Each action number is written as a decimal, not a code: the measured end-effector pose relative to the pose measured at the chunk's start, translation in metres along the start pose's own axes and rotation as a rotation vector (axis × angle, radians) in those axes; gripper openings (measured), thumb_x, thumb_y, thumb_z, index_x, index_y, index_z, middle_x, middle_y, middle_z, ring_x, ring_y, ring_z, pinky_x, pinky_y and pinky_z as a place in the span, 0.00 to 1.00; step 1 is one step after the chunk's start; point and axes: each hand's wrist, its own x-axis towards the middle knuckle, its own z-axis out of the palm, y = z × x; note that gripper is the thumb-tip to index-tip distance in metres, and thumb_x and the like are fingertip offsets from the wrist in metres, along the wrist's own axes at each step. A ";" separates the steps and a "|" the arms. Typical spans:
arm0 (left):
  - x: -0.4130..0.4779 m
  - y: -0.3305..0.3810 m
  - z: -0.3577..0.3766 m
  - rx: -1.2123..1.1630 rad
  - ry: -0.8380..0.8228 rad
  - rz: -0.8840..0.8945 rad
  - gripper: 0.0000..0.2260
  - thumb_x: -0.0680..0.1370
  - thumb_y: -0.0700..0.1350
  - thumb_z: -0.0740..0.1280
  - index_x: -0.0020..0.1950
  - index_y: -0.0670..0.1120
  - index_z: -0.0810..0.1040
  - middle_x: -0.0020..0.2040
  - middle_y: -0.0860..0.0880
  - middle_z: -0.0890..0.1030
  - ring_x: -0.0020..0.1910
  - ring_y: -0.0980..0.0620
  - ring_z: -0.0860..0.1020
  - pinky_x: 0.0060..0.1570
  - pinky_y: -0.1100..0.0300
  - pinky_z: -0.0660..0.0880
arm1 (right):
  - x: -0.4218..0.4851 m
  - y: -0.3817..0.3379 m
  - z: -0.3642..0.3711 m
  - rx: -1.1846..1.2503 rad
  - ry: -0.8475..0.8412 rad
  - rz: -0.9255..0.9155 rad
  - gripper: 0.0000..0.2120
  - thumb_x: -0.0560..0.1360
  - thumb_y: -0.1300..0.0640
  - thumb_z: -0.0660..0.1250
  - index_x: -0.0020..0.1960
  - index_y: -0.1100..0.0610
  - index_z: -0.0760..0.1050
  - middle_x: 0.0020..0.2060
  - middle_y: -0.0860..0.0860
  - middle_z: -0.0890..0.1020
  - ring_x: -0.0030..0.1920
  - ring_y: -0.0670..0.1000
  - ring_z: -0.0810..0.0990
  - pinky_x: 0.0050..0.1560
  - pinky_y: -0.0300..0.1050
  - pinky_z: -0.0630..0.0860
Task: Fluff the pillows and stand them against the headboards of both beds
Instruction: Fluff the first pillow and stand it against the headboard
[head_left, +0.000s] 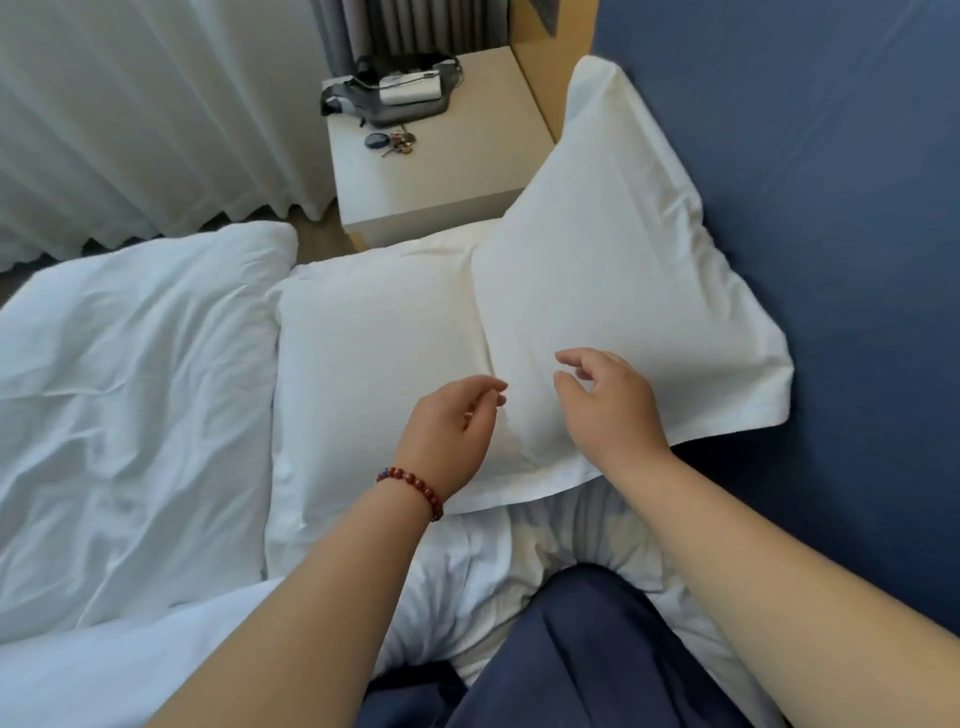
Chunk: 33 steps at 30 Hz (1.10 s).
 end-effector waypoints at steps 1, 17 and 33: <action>-0.011 -0.009 -0.008 -0.025 0.009 -0.029 0.10 0.81 0.45 0.61 0.55 0.53 0.81 0.48 0.60 0.83 0.49 0.64 0.80 0.52 0.64 0.76 | -0.005 0.000 0.012 0.016 -0.046 0.053 0.15 0.78 0.55 0.62 0.63 0.52 0.77 0.61 0.47 0.78 0.55 0.44 0.75 0.54 0.35 0.66; -0.116 -0.119 -0.061 -0.281 -0.238 -0.372 0.10 0.81 0.45 0.59 0.52 0.53 0.80 0.45 0.57 0.84 0.45 0.61 0.81 0.45 0.64 0.74 | -0.125 0.007 0.136 -0.047 -0.241 0.231 0.15 0.77 0.47 0.65 0.62 0.48 0.76 0.49 0.41 0.78 0.47 0.39 0.77 0.43 0.30 0.68; -0.166 -0.149 -0.064 -0.174 -0.530 -0.438 0.11 0.81 0.42 0.57 0.50 0.50 0.79 0.46 0.55 0.83 0.47 0.55 0.81 0.45 0.64 0.75 | -0.205 0.026 0.148 -0.263 -0.457 0.386 0.20 0.79 0.44 0.60 0.69 0.46 0.70 0.53 0.44 0.76 0.51 0.47 0.76 0.47 0.40 0.73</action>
